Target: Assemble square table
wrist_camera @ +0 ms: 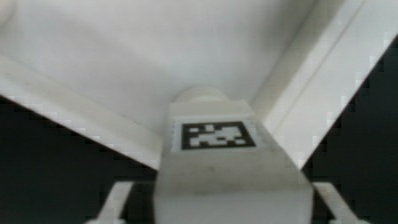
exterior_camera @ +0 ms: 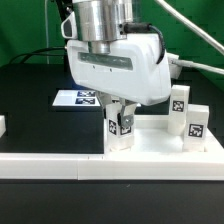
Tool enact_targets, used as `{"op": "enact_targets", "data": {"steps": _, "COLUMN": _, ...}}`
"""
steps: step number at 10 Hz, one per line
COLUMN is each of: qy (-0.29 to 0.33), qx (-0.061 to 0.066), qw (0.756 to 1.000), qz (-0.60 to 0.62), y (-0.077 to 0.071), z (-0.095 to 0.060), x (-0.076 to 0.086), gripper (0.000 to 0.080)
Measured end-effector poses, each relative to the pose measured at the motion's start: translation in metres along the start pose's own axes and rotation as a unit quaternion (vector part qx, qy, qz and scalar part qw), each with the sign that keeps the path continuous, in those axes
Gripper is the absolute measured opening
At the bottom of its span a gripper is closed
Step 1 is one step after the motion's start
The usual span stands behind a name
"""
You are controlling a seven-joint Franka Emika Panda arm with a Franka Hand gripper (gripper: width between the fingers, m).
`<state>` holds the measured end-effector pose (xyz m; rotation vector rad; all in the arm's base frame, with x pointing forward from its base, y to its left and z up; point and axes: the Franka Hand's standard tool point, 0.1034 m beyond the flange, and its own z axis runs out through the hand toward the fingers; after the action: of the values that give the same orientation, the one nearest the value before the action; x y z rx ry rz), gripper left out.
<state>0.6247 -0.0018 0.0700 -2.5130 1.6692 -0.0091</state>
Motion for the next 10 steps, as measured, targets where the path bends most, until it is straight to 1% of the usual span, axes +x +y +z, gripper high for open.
{"op": "enact_targets", "data": {"steps": 1, "qy": -0.001, "qx": -0.004, "qw": 0.995, "qz": 0.104, "y": 0.001, "z": -0.0001, "x": 0.0009, "gripper": 0.0289}}
{"op": "enact_targets", "data": {"steps": 2, "qy": -0.007, "qx": -0.013, "qw": 0.977, "qz": 0.214, "y": 0.0035, "z": -0.0001, "x": -0.0008, "gripper": 0.0289}}
{"op": "enact_targets", "data": {"steps": 3, "qy": -0.019, "qx": -0.018, "qw": 0.952, "qz": 0.306, "y": 0.0042, "z": -0.0004, "x": -0.0033, "gripper": 0.0289}}
{"op": "enact_targets", "data": {"steps": 4, "qy": -0.043, "qx": -0.007, "qw": 0.917, "qz": 0.396, "y": 0.0033, "z": -0.0008, "x": -0.0008, "gripper": 0.029}}
{"op": "enact_targets", "data": {"steps": 5, "qy": -0.049, "qx": -0.001, "qw": 0.905, "qz": 0.423, "y": 0.003, "z": -0.0008, "x": 0.001, "gripper": 0.029}}
{"op": "enact_targets", "data": {"steps": 6, "qy": -0.049, "qx": -0.002, "qw": 0.908, "qz": 0.415, "y": 0.0029, "z": -0.0002, "x": -0.0002, "gripper": 0.0307}}
{"op": "enact_targets", "data": {"steps": 7, "qy": -0.049, "qx": -0.001, "qw": 0.911, "qz": 0.41, "y": 0.0029, "z": -0.0002, "x": -0.0001, "gripper": 0.0307}}
{"op": "enact_targets", "data": {"steps": 8, "qy": -0.047, "qx": 0.0, "qw": 0.918, "qz": 0.394, "y": 0.0024, "z": 0.0001, "x": -0.0006, "gripper": 0.0487}}
{"op": "enact_targets", "data": {"steps": 9, "qy": -0.029, "qx": 0.021, "qw": 0.96, "qz": 0.279, "y": -0.0001, "z": 0.0031, "x": -0.0007, "gripper": 0.0595}}
{"op": "enact_targets", "data": {"steps": 10, "qy": -0.022, "qx": 0.034, "qw": 0.987, "qz": 0.158, "y": 0.003, "z": 0.0075, "x": -0.0049, "gripper": 0.0595}}
